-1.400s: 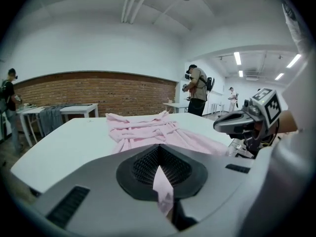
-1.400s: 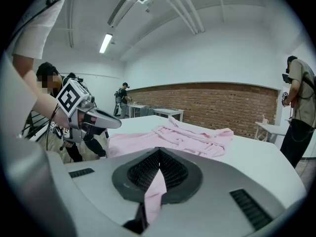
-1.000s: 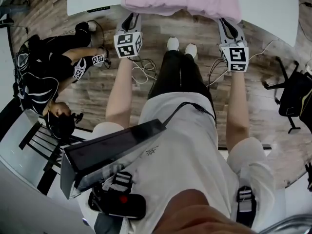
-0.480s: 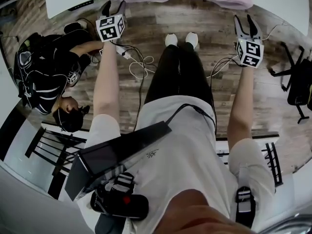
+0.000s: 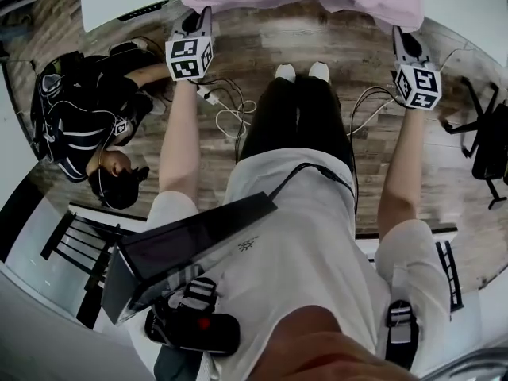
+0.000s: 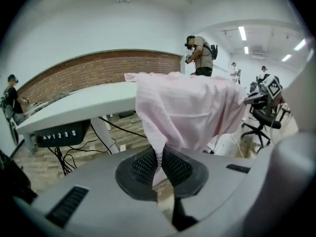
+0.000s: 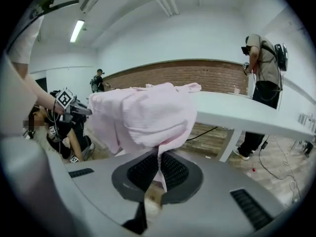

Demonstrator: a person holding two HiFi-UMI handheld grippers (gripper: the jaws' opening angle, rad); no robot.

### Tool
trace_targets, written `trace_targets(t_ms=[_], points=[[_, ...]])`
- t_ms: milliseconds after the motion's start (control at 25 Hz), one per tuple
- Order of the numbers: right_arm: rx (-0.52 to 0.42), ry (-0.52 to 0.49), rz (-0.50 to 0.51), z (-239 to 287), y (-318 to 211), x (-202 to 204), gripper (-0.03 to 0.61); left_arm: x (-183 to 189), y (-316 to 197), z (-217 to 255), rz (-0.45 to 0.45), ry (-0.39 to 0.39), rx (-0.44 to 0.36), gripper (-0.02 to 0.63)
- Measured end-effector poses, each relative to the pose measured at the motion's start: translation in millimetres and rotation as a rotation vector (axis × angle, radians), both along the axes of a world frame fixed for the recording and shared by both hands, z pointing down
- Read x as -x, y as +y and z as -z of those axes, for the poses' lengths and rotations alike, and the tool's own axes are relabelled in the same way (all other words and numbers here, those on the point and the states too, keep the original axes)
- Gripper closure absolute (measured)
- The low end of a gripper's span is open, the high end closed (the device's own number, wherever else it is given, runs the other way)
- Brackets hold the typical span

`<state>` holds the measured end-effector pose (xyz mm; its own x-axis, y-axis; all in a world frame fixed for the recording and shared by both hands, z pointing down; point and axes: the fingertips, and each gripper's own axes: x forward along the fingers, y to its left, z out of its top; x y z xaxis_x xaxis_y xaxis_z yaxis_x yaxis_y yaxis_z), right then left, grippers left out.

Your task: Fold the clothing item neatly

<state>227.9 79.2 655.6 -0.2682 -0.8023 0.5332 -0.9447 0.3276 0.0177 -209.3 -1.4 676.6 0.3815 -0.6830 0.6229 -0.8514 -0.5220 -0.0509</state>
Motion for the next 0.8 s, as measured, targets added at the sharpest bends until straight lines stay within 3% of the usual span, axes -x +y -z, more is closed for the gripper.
trace_targets(t_ms=[200,320,400,520,640,720,800], points=[[-0.039,-0.053,0.047,112.5,33.8,34.7,0.569,-27.8,57.6,135.9,-0.114,0.22,0.021,0.599],[-0.152,-0.101,0.026,183.6,5.2,19.4,0.569,-22.5,29.3,213.9,-0.133,0.339,-0.024,0.6],[-0.224,-0.117,0.013,217.6,-34.3,1.7,0.569,-6.3,-14.3,243.5,-0.113,0.352,-0.057,0.598],[-0.293,-0.134,-0.02,248.1,-107.9,-29.2,0.569,12.0,-96.1,266.3,-0.042,0.322,-0.106,0.598],[-0.324,-0.103,-0.079,252.5,-186.1,-55.2,0.569,23.1,-182.4,269.7,0.088,0.282,-0.132,0.6],[-0.269,-0.012,-0.091,228.0,-238.8,-65.4,0.569,25.8,-236.1,249.4,0.147,0.16,-0.117,0.598],[-0.157,0.072,-0.047,185.5,-281.6,-64.0,0.568,23.9,-277.4,210.0,0.156,0.003,-0.066,0.596]])
